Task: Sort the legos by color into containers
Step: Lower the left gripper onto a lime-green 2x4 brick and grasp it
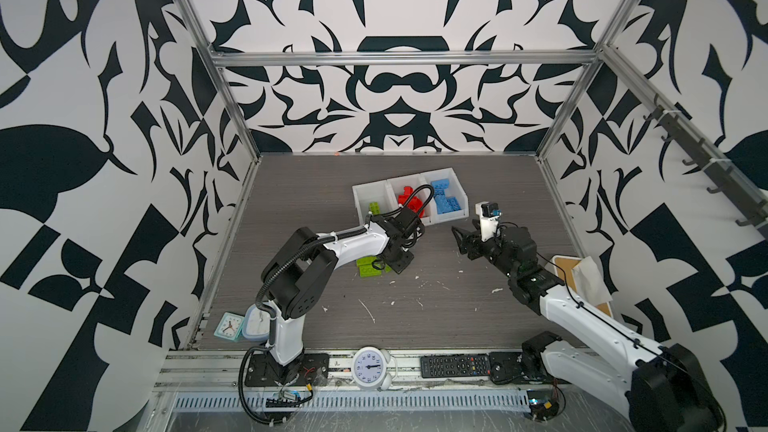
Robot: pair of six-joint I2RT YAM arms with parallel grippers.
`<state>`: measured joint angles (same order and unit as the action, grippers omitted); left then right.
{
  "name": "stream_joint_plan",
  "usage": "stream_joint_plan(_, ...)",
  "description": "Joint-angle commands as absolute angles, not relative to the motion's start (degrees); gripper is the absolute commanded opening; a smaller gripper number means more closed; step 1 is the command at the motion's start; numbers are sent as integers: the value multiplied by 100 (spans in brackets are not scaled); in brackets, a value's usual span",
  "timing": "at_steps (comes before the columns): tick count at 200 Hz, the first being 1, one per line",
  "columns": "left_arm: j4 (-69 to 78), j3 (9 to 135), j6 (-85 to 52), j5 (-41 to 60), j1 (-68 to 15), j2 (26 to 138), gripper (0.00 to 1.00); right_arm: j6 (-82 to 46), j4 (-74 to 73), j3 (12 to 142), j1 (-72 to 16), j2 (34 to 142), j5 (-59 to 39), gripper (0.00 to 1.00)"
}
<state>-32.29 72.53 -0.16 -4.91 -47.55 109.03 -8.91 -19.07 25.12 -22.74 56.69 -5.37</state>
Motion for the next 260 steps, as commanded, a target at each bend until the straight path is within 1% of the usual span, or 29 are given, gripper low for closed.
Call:
stream_joint_plan(1,-3239,7339,-26,-653,-4764,10986,47,-940,-2097,2699,-2285,5678,-596,73)
stream_joint_plan(41,-3217,7365,-41,-639,-4764,10921,41,-940,-2101,2703,-2286,5685,-602,73)
stream_joint_plan(52,-3217,7360,-42,-642,-4764,10908,38,-941,-2098,2698,-2285,5687,-611,73)
stream_joint_plan(80,-3205,7380,13,-697,-4764,10924,36,-949,-2098,2709,-2285,5693,-632,73)
stream_joint_plan(110,-3230,7437,5,-722,-4764,10902,29,-940,-2091,2711,-2285,5678,-622,73)
stream_joint_plan(134,-3238,7436,-7,-682,-4764,10850,28,-940,-2092,2709,-2285,5691,-633,73)
stream_joint_plan(153,-3290,7436,-18,-685,-4764,10790,25,-940,-2090,2724,-2285,5712,-641,73)
stream_joint_plan(207,-3399,7501,-37,-625,-4757,10278,22,-949,-2104,2725,-2285,5739,-650,73)
stream_joint_plan(245,-3556,7707,71,-830,-4723,10057,21,-948,-2109,2722,-2285,5730,-646,73)
stream_joint_plan(254,-3579,7749,74,-764,-4680,10048,23,-949,-2107,2719,-2286,5730,-650,73)
stream_joint_plan(260,-3652,7803,75,-694,-4659,10069,27,-949,-2109,2725,-2285,5730,-659,73)
